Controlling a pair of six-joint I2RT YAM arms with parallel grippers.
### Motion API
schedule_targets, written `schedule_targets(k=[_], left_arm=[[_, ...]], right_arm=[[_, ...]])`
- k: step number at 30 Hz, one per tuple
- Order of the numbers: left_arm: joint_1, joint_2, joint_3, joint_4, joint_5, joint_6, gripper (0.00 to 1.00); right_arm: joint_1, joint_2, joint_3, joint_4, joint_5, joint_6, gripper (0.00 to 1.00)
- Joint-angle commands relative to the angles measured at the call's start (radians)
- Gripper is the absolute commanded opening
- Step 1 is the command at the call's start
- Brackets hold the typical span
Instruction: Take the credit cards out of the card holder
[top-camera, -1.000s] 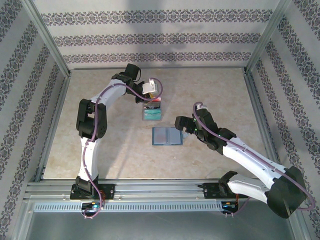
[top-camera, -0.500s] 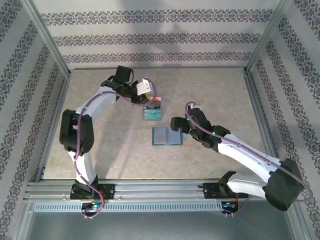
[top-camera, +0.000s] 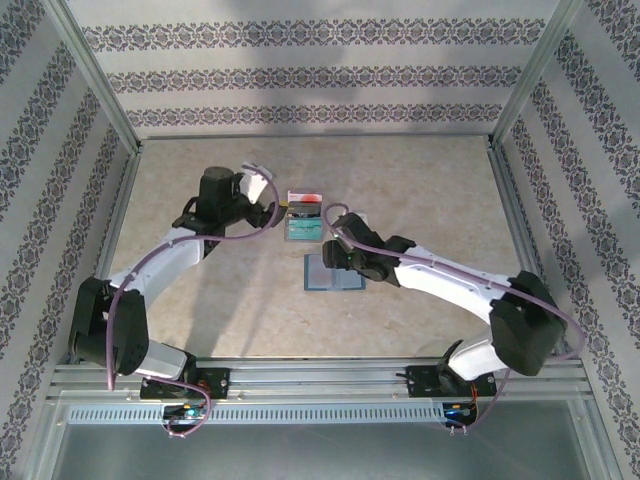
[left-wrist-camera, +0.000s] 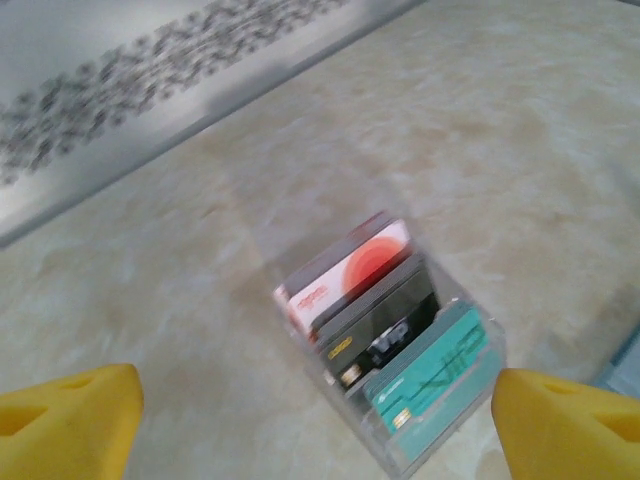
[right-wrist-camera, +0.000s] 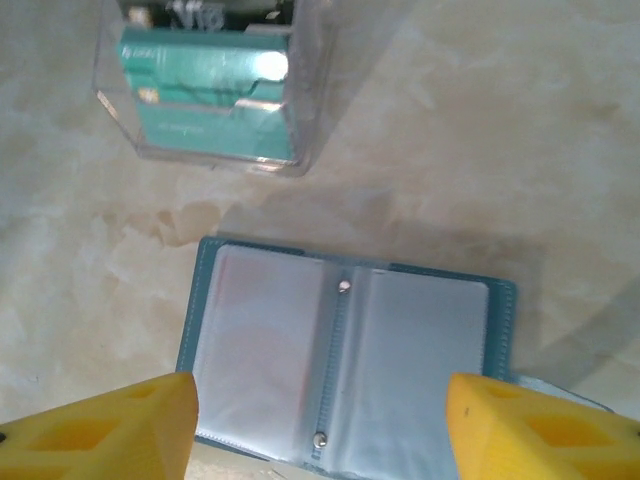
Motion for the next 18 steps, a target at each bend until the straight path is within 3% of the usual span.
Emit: schedule_targets(k=[1, 4, 8, 18], left_arm=[[0.009, -0.055, -0.090, 0.160, -0.185, -0.247, 0.90], [0.008, -0.079, -0.141, 0.161, -0.262, -0.342, 0.91], [0.008, -0.093, -0.191, 0.160, -0.278, -0.408, 0.92], [0.010, -0.092, -0.216, 0.117, -0.316, -0.441, 0.93]], right_arm=[[0.030, 0.073, 0.056, -0.037, -0.031, -0.012, 0.61], [0.047, 0.146, 0.093, -0.053, -0.053, -0.014, 0.57], [0.060, 0.225, 0.134, -0.077, -0.074, -0.019, 0.57], [0.076, 0.331, 0.187, -0.096, -0.115, -0.022, 0.66]])
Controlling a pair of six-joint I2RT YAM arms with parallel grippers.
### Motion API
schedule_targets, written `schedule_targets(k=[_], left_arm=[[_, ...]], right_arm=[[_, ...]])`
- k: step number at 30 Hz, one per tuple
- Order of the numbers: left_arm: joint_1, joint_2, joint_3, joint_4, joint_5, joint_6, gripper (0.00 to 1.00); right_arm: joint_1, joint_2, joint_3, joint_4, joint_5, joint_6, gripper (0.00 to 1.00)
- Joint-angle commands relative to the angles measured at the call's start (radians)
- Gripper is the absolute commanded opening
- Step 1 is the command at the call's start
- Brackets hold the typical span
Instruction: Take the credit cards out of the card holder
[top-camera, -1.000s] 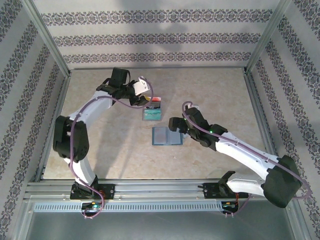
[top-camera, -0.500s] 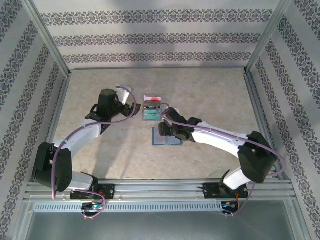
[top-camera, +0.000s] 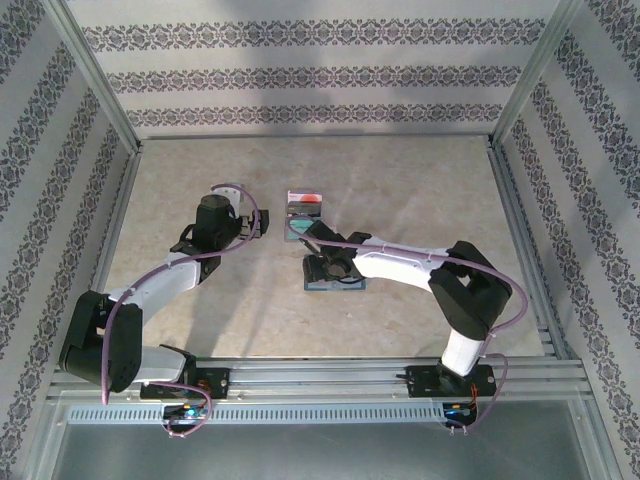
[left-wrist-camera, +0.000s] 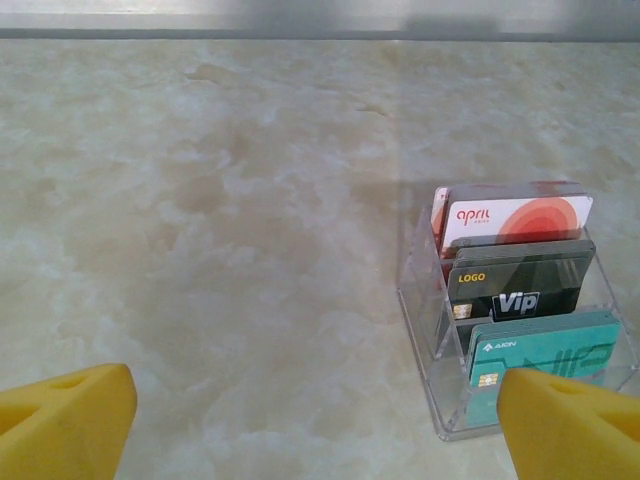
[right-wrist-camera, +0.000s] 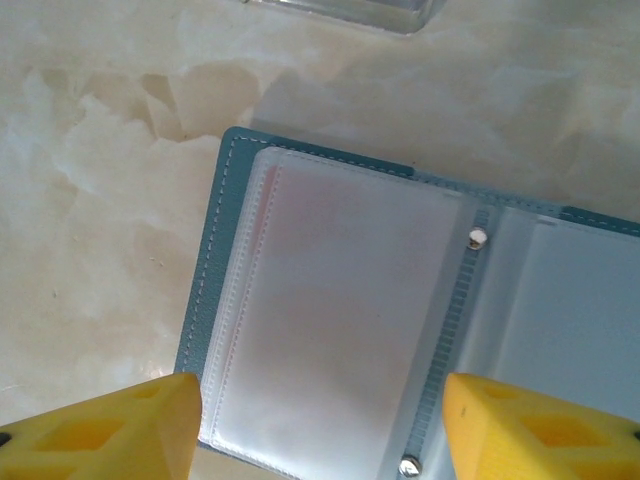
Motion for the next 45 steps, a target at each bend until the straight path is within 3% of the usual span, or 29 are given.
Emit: schedule_targets(k=[1, 27, 42, 45], left_arm=[[0.009, -0.020, -0.006, 0.017, -0.017, -0.042, 0.93], [0.009, -0.009, -0.005, 0.025, 0.019, -0.060, 0.94], [0.009, -0.029, -0.003, 0.014, 0.018, -0.052, 0.94], [0.009, -0.041, -0.001, 0.008, 0.017, -0.048, 0.94]], right_arm=[[0.021, 0.041, 0.041, -0.034, -0.020, -0.016, 0.66], [0.015, 0.117, 0.058, -0.091, 0.018, -0.018, 0.61], [0.015, 0.070, 0.050, -0.083, 0.009, -0.038, 0.26], [0.015, 0.056, 0.048, -0.082, 0.011, -0.042, 0.24]])
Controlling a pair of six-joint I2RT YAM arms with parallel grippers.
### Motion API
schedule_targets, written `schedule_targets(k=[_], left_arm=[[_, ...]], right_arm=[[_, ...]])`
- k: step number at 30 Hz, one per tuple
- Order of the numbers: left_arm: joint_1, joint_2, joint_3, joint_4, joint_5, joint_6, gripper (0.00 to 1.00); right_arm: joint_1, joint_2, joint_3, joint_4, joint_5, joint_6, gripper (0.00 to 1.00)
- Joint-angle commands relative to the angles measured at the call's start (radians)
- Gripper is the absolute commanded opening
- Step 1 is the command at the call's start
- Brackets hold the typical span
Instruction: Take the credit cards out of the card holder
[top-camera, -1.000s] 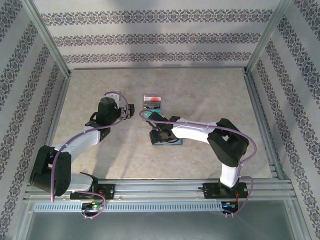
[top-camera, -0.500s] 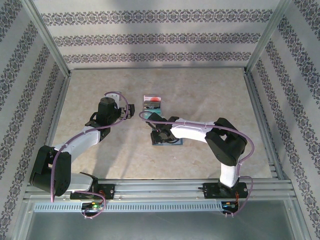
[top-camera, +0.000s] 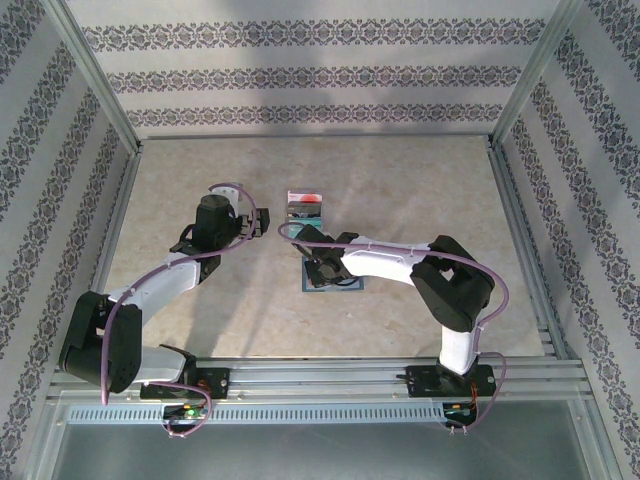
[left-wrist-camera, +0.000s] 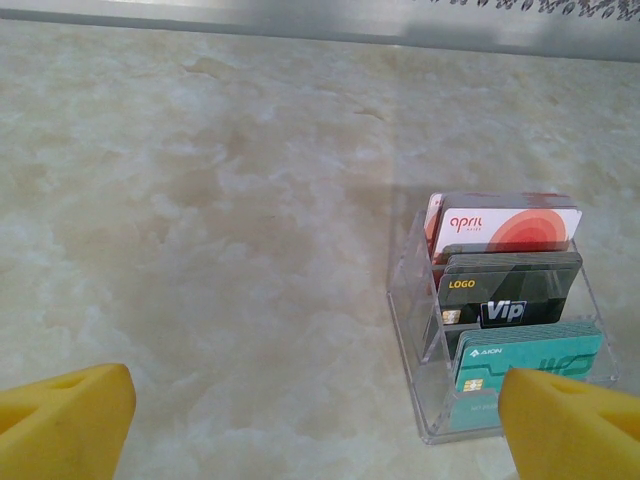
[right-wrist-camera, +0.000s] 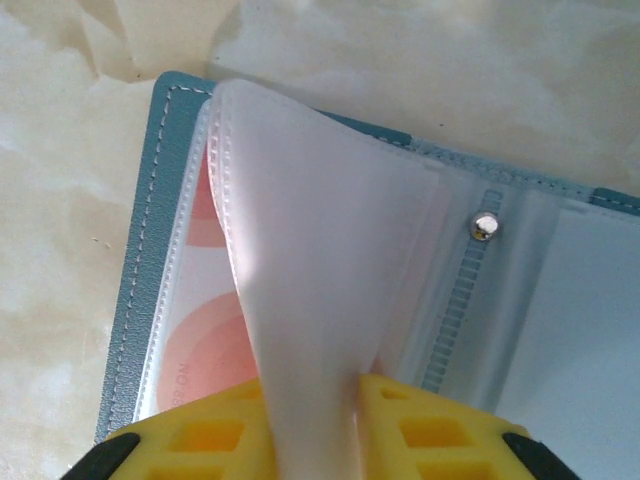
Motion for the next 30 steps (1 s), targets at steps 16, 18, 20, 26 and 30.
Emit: schedule_targets(k=[16, 18, 20, 26, 30], left_arm=[[0.003, -0.156, -0.043, -0.014, -0.007, -0.002, 0.98], [0.003, -0.165, -0.047, -0.018, -0.010, 0.000, 0.98], [0.002, -0.177, -0.052, -0.021, -0.012, 0.003, 0.98], [-0.005, -0.200, -0.064, -0.038, -0.033, 0.009, 0.98], [-0.018, -0.211, -0.073, -0.046, -0.047, 0.010, 0.98]], right_arm=[[-0.031, -0.126, -0.073, -0.057, 0.102, -0.011, 0.37], [-0.041, -0.129, -0.080, -0.063, 0.112, -0.011, 0.38], [-0.047, -0.139, -0.088, -0.065, 0.126, -0.008, 0.38], [-0.065, -0.179, -0.124, -0.064, 0.156, -0.002, 0.41], [-0.085, -0.207, -0.158, -0.057, 0.167, 0.007, 0.42]])
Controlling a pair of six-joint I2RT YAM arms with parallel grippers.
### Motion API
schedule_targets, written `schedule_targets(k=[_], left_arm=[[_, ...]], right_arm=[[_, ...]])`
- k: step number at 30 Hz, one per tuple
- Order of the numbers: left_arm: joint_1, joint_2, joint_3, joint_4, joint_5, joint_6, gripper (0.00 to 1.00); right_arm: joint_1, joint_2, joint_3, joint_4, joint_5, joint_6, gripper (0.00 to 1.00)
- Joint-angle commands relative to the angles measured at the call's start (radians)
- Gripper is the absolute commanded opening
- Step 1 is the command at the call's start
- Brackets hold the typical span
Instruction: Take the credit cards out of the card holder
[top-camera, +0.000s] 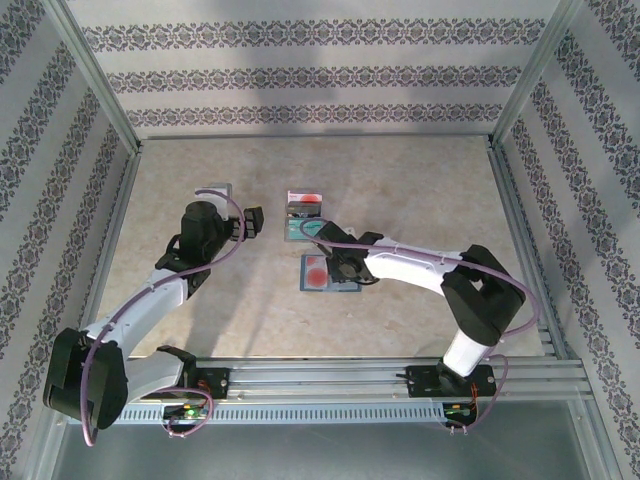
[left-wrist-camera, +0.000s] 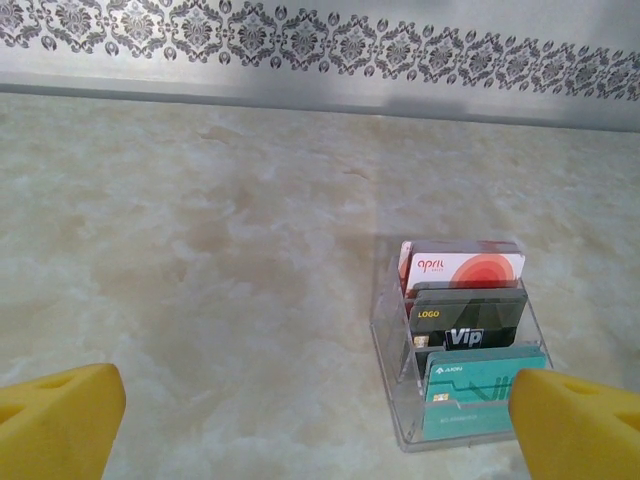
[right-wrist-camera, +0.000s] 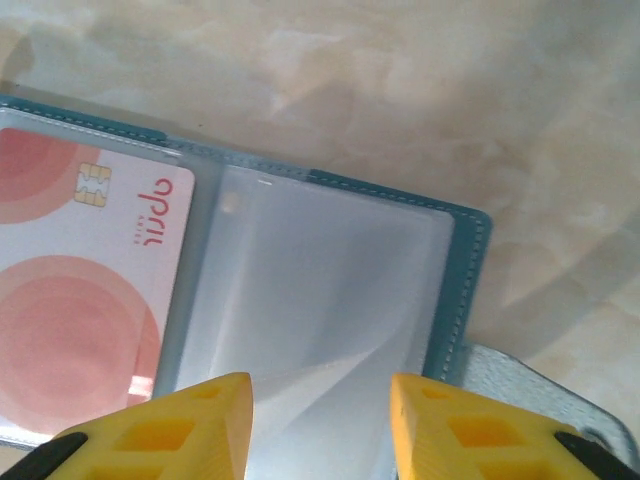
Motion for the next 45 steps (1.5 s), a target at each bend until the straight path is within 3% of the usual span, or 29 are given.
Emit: schedule_targets(k=[1, 13, 21, 27, 34, 39, 45], left_arm=[[-0.019, -0.021, -0.017, -0.029, -0.030, 0.014, 0.98], [-0.109, -0.012, -0.041, -0.053, -0.116, 0.049, 0.99], [-0.264, 0.029, -0.057, -0.073, -0.265, 0.103, 0.99], [-0.383, 0.104, -0.068, -0.056, -0.308, 0.092, 0.98], [-0.434, 0.227, -0.072, 0.010, -0.222, -0.045, 0.88], [-0.444, 0.304, -0.045, 0.009, -0.232, -0.063, 0.79], [-0.444, 0.382, 0.002, -0.038, -0.266, -0.064, 0.80]], right_arm=[[-0.023, -0.038, -0.037, -0.015, 0.044, 0.019, 0.43], [-0.092, -0.138, -0.125, -0.005, 0.038, 0.039, 0.44], [-0.128, -0.267, -0.160, 0.006, 0.015, 0.068, 0.43], [-0.129, -0.296, -0.166, 0.094, -0.099, 0.063, 0.39], [-0.134, -0.216, -0.180, 0.294, -0.296, 0.094, 0.29], [-0.136, -0.132, -0.172, 0.383, -0.390, 0.115, 0.23], [-0.145, -0.058, -0.171, 0.433, -0.449, 0.135, 0.21]])
